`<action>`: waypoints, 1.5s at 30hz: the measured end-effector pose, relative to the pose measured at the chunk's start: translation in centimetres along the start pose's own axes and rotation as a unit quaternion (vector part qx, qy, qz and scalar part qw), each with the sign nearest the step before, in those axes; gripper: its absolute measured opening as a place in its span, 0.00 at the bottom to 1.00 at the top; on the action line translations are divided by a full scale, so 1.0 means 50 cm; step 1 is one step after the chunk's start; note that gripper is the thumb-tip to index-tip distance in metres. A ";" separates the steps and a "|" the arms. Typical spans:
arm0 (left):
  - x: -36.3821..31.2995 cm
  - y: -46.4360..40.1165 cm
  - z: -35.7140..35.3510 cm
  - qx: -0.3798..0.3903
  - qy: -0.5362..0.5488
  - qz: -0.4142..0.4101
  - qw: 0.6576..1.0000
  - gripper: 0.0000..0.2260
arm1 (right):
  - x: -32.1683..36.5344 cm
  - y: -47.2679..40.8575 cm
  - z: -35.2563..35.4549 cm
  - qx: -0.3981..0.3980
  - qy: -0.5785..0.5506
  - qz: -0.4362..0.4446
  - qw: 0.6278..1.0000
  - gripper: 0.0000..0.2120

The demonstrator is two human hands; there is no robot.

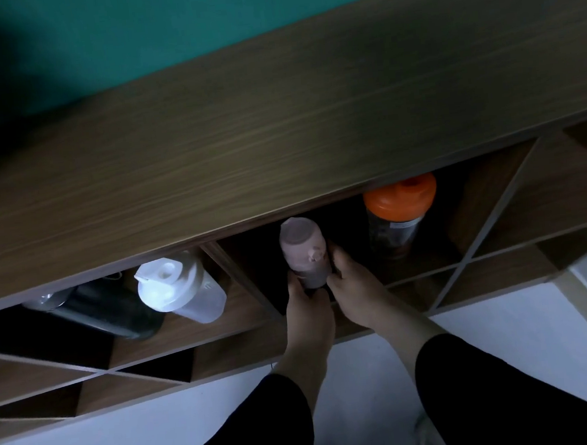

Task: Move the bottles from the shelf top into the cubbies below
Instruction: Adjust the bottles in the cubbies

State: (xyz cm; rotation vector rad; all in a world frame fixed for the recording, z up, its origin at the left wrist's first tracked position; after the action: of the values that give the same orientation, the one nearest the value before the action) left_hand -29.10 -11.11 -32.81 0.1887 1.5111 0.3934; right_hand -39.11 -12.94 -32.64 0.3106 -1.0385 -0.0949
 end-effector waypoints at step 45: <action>-0.042 -0.008 0.408 -0.027 0.029 -0.050 0.998 0.24 | 0.233 -0.034 -0.307 0.039 0.113 0.035 0.992 0.33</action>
State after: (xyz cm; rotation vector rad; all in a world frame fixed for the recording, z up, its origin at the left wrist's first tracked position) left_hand -8.87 -9.79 -29.76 0.0597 1.5582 0.3621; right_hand -19.90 -13.97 -30.66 0.3460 -0.8285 0.0442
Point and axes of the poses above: each hand's wrist, its own y-axis away from the middle knuckle, its own z-axis out of the back of the hand, x = y × z, the point moved 2 cm from there along -y, towards the middle knuckle, and after that the axes turned 10 degrees about y, right-handed, at the moved point
